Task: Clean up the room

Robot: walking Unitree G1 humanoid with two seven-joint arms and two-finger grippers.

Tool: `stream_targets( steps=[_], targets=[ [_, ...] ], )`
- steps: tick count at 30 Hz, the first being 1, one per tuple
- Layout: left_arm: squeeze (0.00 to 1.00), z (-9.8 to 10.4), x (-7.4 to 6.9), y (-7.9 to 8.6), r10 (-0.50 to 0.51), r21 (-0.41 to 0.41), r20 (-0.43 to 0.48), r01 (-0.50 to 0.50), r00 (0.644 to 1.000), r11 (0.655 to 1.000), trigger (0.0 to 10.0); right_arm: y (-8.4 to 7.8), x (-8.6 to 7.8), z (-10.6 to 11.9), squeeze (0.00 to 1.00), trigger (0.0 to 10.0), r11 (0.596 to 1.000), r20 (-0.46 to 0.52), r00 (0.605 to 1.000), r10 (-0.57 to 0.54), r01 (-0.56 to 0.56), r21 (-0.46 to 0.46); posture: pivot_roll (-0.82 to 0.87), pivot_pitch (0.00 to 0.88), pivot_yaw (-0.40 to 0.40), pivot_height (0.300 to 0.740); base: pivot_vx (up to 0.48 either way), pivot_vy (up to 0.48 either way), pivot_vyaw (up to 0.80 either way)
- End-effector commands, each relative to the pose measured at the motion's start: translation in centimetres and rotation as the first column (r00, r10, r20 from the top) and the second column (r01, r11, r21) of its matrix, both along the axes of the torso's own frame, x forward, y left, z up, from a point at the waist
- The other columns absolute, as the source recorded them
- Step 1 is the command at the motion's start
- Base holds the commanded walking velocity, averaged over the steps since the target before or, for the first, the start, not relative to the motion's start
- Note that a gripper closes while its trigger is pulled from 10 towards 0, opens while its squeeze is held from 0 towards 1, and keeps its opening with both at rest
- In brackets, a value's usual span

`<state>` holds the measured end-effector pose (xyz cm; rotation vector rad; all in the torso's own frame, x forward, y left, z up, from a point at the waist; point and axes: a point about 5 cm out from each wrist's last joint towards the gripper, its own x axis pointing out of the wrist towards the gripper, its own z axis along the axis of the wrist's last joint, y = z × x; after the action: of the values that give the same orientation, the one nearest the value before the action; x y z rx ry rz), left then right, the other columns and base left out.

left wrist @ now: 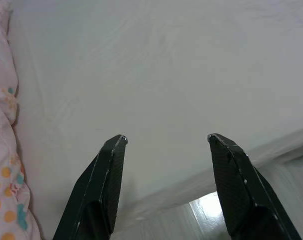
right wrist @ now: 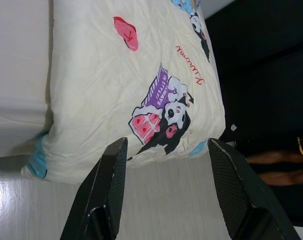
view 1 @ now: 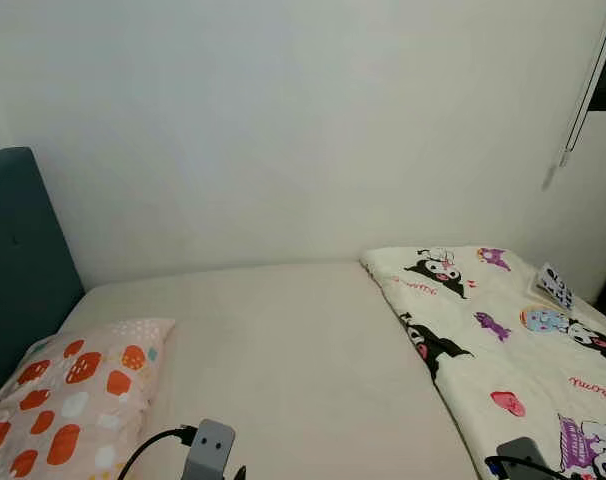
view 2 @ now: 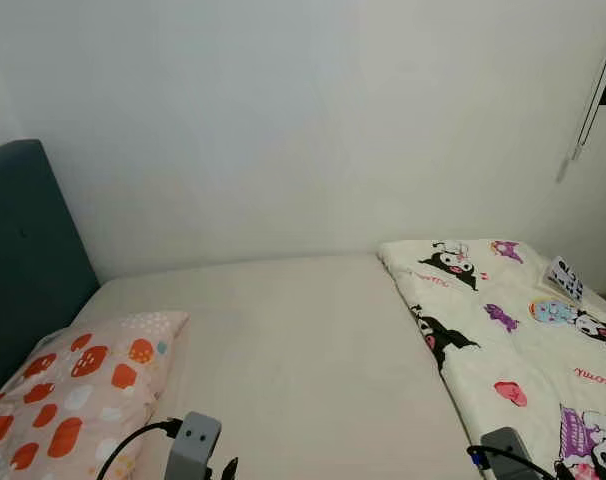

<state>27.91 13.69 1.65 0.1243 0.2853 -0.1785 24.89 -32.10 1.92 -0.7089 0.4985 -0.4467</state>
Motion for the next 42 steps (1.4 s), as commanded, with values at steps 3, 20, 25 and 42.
stream_targets(
  steps=[3,20,25,42],
  targets=[
    [0.0,-0.54,-0.42,0.31,0.022,-0.011,-0.019,-0.022,1.0,1.0,10.0,-0.57,-0.41,-0.11,0.0,10.0,1.0,-0.01,1.0,-0.02,0.02,0.009,-0.05,0.102,-0.016,0.74,0.0,0.0,0.0],
    [0.0,-0.6,-0.53,0.89,0.027,0.0,-0.021,-0.027,0.999,1.0,10.0,-0.68,-0.7,-0.21,0.0,10.0,1.0,-0.009,1.0,-0.02,0.02,0.009,-0.05,0.111,-0.004,0.74,0.0,0.0,0.0],
    [0.0,-0.61,-0.53,1.03,0.021,0.003,-0.024,-0.021,0.999,1.0,10.0,-0.56,-0.68,-0.25,0.0,10.0,1.0,-0.007,1.0,-0.019,0.019,0.009,-0.06,0.118,0.014,0.74,0.0,0.0,0.0],
    [0.0,-0.72,-0.55,0.64,0.018,-0.003,-0.03,-0.018,0.999,1.0,10.0,-0.74,-0.51,-0.07,0.0,10.0,1.0,-0.009,1.0,-0.02,0.02,0.009,-0.06,0.116,0.01,0.74,0.0,0.0,0.0]
  ],
)
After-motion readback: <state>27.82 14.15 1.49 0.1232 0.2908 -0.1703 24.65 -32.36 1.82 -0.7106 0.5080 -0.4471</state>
